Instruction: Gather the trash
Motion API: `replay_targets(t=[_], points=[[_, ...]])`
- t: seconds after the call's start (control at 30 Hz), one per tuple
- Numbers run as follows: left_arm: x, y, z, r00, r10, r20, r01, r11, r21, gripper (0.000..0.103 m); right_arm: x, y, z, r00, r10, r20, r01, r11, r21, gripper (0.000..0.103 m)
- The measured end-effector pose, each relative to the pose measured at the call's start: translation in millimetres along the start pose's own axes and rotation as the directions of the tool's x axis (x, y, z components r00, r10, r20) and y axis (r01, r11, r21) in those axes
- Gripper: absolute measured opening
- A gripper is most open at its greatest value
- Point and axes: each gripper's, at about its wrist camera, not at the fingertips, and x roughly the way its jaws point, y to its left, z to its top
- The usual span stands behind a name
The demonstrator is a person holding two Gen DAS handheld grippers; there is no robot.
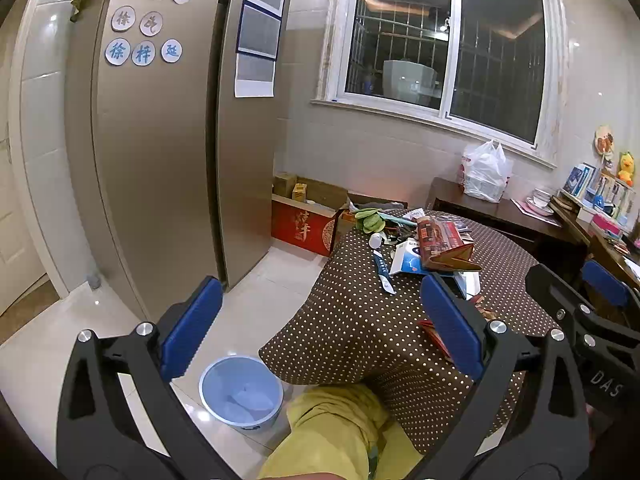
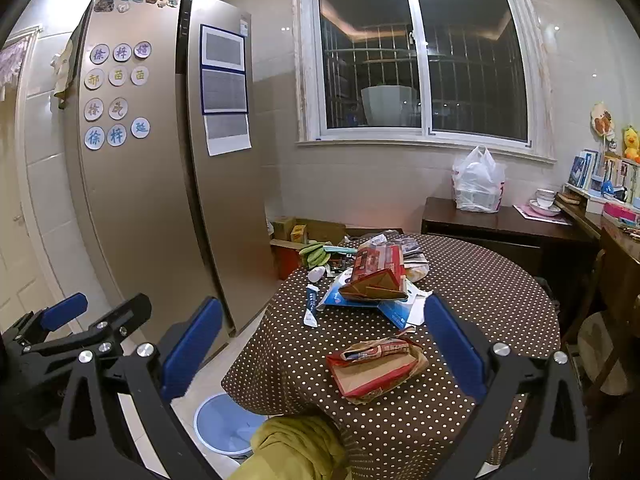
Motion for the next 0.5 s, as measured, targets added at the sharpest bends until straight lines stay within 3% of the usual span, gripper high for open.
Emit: replay_targets(t=[0.5], points=[[-1.7,1.0,-2.5,1.0,-0.015,-0.005,0.015,1.0,-0.009,0.097,-6.2,1.9,-0.9,1.0,-0.012,0.016,0.012,1.0,-0.005,0.099]])
